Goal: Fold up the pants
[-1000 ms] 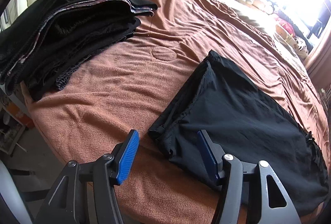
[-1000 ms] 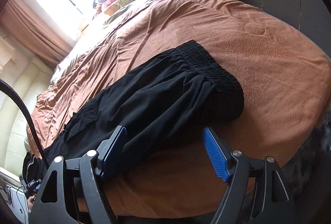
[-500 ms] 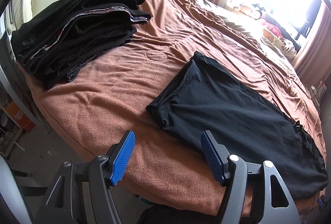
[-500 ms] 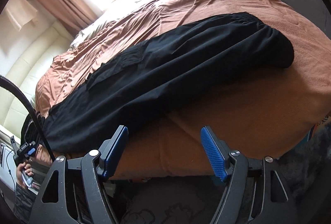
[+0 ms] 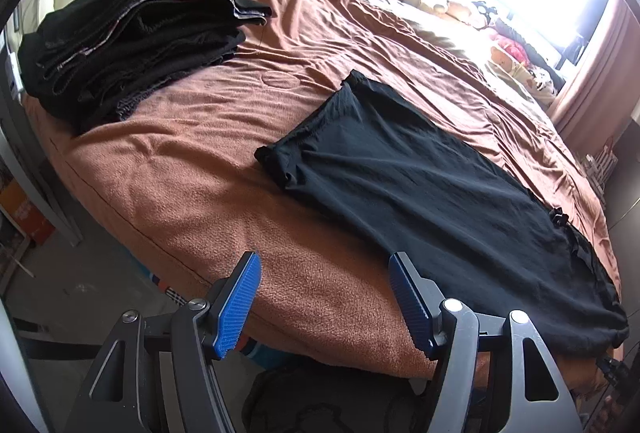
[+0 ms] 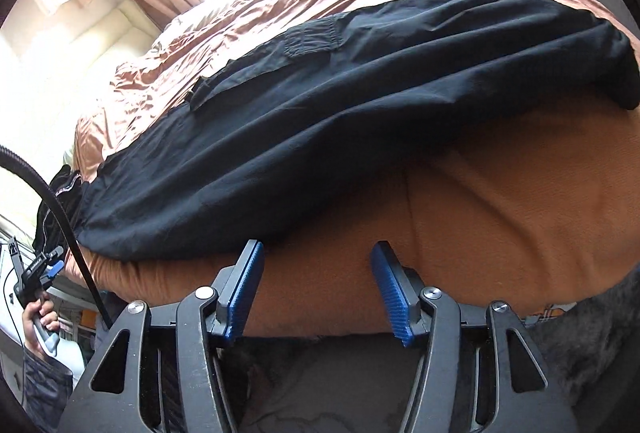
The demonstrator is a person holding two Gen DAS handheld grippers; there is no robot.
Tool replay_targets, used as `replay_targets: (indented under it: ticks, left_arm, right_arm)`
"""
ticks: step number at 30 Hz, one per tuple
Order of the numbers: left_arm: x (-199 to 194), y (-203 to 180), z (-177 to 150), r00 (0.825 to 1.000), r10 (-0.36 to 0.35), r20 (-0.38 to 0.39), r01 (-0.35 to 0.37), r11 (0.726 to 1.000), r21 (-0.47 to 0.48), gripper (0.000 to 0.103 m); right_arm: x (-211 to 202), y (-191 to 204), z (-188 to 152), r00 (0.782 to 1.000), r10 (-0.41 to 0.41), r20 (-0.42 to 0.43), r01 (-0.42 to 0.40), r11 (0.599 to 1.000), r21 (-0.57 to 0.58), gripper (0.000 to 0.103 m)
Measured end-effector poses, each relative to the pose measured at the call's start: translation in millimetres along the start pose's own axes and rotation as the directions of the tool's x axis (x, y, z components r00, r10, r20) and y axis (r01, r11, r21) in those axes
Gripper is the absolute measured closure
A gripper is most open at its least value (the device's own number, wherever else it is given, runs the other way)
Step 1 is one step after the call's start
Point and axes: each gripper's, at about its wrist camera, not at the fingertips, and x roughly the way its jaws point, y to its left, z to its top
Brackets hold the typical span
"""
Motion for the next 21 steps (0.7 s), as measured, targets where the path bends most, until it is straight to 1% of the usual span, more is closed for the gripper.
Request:
replay_targets:
  ticks: [3, 4, 10, 12, 16, 19, 20, 21]
  left_arm:
    - [1, -1, -2, 1.000, -0.001, -0.002, 0.001, 1.000, -0.004, 0.034]
    - [1, -1, -3, 1.000, -0.002, -0.002, 0.002, 1.000, -0.006, 0.034]
    - [2, -4, -3, 1.000, -0.013, -0.002, 0.013, 1.000, -0.010, 0.034]
    - [2, -5, -3, 1.000, -0.016, 0.000, 0.016, 1.000, -0.010, 0.034]
    - [5, -5, -3, 1.000, -0.016, -0.004, 0.015, 1.000, -0.018, 0.034]
    - [11, -4, -5, 1.000, -0.013, -0.016, 0.013, 1.000, -0.027, 0.034]
    - [11, -3, -5, 1.000, -0.015, -0.018, 0.014, 0.999, -0.031, 0.034]
    - [12, -3, -5, 1.000, -0.016, -0.017, 0.015, 0.999, -0.034, 0.034]
  right_arm:
    - [9, 6, 9, 1.000, -0.025, -0.005, 0.025, 1.000, -0.016, 0.048]
    - [12, 10, 11, 1.000, -0.028, -0.005, 0.028, 0.999, -0.017, 0.051]
    - [39, 19, 29, 0.999, -0.023, -0.025, 0.023, 1.000, 0.004, 0.051]
    - [43, 21, 32, 1.000, 0.001, -0.016, -0.001, 0.999, 0.032, 0.051]
    - [38, 19, 36, 0.995, 0.097, 0.022, -0.099, 0.991, 0.089, 0.051]
    - [43, 14, 36, 0.995, 0.102, 0.005, -0.102, 0.988, 0.118, 0.051]
    - [47, 13, 35, 0.995, 0.102, -0.006, -0.100, 0.987, 0.122, 0.052]
    - [49, 13, 35, 0.995, 0.095, -0.023, -0.091, 0.988, 0.121, 0.065]
